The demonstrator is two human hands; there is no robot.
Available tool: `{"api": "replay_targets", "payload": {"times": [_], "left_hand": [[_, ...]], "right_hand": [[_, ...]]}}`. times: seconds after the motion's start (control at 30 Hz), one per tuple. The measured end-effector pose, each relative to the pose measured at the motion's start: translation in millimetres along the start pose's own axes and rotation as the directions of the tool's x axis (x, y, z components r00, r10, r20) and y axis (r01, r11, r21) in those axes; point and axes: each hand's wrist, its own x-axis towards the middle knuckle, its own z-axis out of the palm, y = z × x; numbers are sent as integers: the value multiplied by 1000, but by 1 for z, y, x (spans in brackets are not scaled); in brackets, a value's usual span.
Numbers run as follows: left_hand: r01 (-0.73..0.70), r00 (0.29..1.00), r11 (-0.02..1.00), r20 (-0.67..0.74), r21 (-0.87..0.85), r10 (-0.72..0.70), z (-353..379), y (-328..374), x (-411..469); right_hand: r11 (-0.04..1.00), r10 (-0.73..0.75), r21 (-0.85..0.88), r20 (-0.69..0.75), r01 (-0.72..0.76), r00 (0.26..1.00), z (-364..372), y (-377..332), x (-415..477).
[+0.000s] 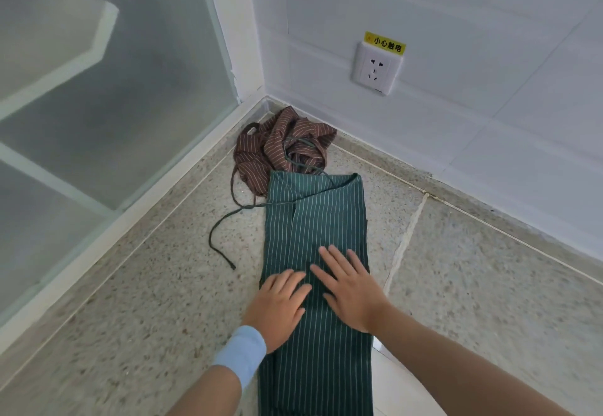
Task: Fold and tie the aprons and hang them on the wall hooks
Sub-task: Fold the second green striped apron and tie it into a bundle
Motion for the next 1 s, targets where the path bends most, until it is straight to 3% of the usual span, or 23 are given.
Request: {"api": "replay_targets", "payload": {"times": [0.13,0.23,0.33,0.43,0.5,0.63,0.73,0.8,0.9,0.93,1.0], "left_hand": [[65,988,996,137,60,-73,26,6,-49],[73,974,995,210,65,-85,27,13,-68],[-14,962,996,275,83,-10,23,29,-71],[14,921,996,387,93,-49,19,52,-74],[47,917,993,390,109,-86,15,60,-73],[62,945,998,319,21,-65,7,74,-75],[86,959,983,280,-160,-38,-8,92,-75],[95,972,965,230,-244,-37,-21,106,-74],[167,983,928,128,-333,-131,-38,119,-71],[209,977,910,107,-359,-182,-43,119,-69],[283,959,859,105,-427,-264,-56,115,-66]], "right_hand": [[989,125,-97,110,-114,986,13,11,-37],[954,297,-66,90,-292,950,9,9,-60],[904,426,14,18,-426,904,-5,-14,-86],[725,620,163,269,-669,737,-11,-42,-112],[600,631,305,386,-739,672,-2,-53,-124],[350,502,682,442,-642,744,4,-63,-142],[178,496,852,355,-493,792,-13,-64,-140],[20,509,918,331,-395,795,-31,-61,-133],[-245,407,910,410,-335,816,-59,-51,-122],[-248,372,912,400,-325,838,-66,-46,-120],[-118,338,944,330,-308,881,-78,-38,-117]]}}
